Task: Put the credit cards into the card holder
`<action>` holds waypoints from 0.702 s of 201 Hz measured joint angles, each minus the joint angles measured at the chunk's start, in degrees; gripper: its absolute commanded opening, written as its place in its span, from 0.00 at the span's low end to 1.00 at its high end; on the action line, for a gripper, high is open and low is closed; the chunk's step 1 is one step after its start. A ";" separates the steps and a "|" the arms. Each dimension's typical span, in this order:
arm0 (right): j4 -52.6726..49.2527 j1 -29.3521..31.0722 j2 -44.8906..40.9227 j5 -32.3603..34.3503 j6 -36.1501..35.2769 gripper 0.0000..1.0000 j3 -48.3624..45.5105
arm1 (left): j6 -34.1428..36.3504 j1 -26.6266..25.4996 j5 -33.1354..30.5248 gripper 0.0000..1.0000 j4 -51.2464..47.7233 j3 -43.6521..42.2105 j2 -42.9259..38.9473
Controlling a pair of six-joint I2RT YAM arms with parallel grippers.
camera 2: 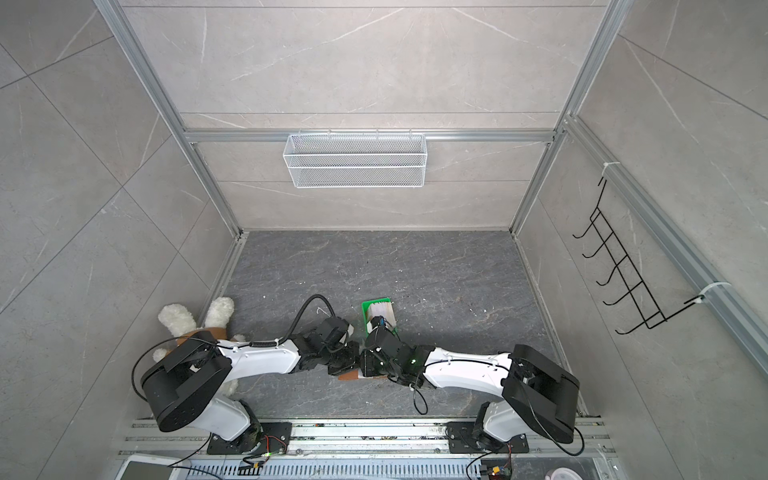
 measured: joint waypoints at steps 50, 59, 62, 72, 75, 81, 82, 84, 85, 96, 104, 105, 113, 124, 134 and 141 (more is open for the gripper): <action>0.02 0.87 0.74 -0.31 -0.61 0.41 0.57 | -0.66 1.88 1.18 0.00 1.64 -2.64 -2.12; 0.02 0.87 0.72 -0.24 -0.61 0.41 0.55 | -0.76 2.08 1.25 0.00 1.84 -2.97 -2.49; 0.02 0.87 0.68 -0.20 -0.61 0.41 0.55 | -0.81 2.16 1.27 0.00 1.84 -3.06 -2.64; 0.00 0.90 0.44 0.17 -0.59 0.41 0.50 | -0.83 2.27 1.29 0.00 1.79 -3.30 -3.13; 0.02 0.87 0.26 0.24 -0.59 0.41 0.46 | -0.83 2.38 1.29 0.00 1.77 -3.37 -3.39; 0.02 0.87 -0.26 0.63 -0.59 0.41 0.24 | -0.83 2.49 1.27 0.00 1.64 -3.50 -3.80; 0.02 0.87 -0.35 0.66 -0.57 0.41 0.22 | -0.83 2.49 1.25 0.00 1.62 -3.50 -3.87; 0.02 0.87 -0.57 0.85 -0.57 0.41 0.13 | -0.83 2.54 1.25 0.00 1.53 -3.52 -4.00; 0.02 0.87 -0.66 0.85 -0.55 0.41 0.09 | -0.83 2.56 1.25 0.00 1.51 -3.54 -4.07; -0.09 0.87 -2.34 1.75 -0.39 0.41 -0.55 | -0.79 2.84 1.03 0.00 0.72 -3.69 -5.33; -0.13 0.87 -3.54 2.38 -0.37 0.41 -0.96 | -0.74 2.99 0.83 0.00 0.00 -3.82 -6.32; -0.13 0.87 -3.76 2.49 -0.35 0.41 -1.03 | -0.72 3.06 0.79 0.00 -0.15 -3.85 -6.49; -0.28 0.87 -5.18 3.23 -0.33 0.41 -1.51 | -0.63 3.28 0.70 0.01 -0.85 -4.09 -7.69; -0.74 0.87 -7.10 4.17 -0.11 0.41 -2.16 | -0.55 3.74 0.31 0.02 -2.16 -4.70 -9.81; -1.36 0.87 -8.90 5.09 0.07 0.41 -2.82 | -0.42 4.09 -0.26 0.03 -3.39 -5.29 -11.52; -1.75 0.87 -10.32 5.62 0.11 0.41 -3.39 | -0.33 4.24 -0.70 0.04 -4.59 -5.70 -12.98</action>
